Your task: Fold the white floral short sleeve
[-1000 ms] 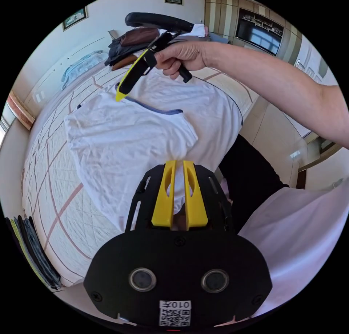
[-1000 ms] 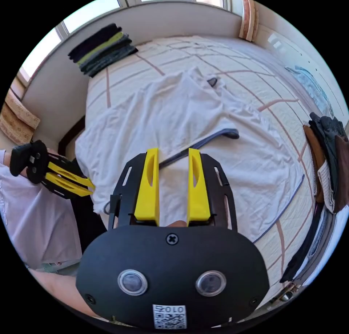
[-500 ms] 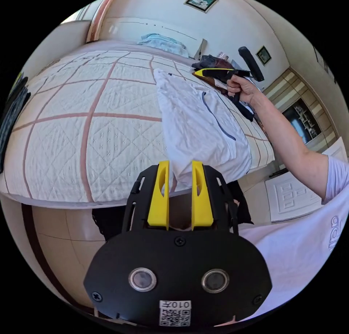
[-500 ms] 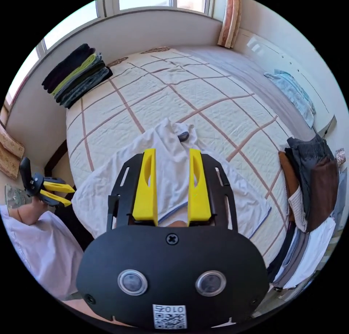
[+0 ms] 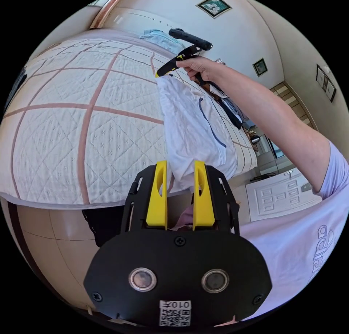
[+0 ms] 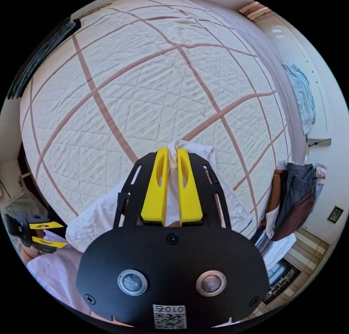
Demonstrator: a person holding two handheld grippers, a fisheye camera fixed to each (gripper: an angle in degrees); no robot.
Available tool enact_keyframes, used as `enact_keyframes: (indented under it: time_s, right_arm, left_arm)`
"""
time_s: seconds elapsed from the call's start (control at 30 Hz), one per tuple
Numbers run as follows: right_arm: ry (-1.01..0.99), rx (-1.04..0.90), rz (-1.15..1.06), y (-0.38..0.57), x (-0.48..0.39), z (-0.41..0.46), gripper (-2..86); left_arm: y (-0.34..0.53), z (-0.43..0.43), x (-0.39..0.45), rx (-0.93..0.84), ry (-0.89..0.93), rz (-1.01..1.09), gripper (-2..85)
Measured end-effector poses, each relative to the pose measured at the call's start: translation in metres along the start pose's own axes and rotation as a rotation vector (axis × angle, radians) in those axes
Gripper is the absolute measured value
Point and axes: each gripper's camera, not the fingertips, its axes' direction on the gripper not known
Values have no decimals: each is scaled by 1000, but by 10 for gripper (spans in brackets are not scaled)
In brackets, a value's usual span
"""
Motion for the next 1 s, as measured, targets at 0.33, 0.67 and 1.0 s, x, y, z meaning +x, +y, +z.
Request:
enact_keyframes:
  time_s: [0.33, 0.67, 1.0]
  right_arm:
    - [-287, 246, 194, 26, 66, -10, 78]
    - [-58, -15, 43, 26, 35, 26, 62]
    - [-309, 234, 28, 141, 130, 8, 50]
  left_arm:
    - [-1, 15, 0, -47, -31, 55, 14]
    - [-1, 30, 7, -92, -76, 62, 25]
    - [7, 5, 96, -9, -111, 271, 6]
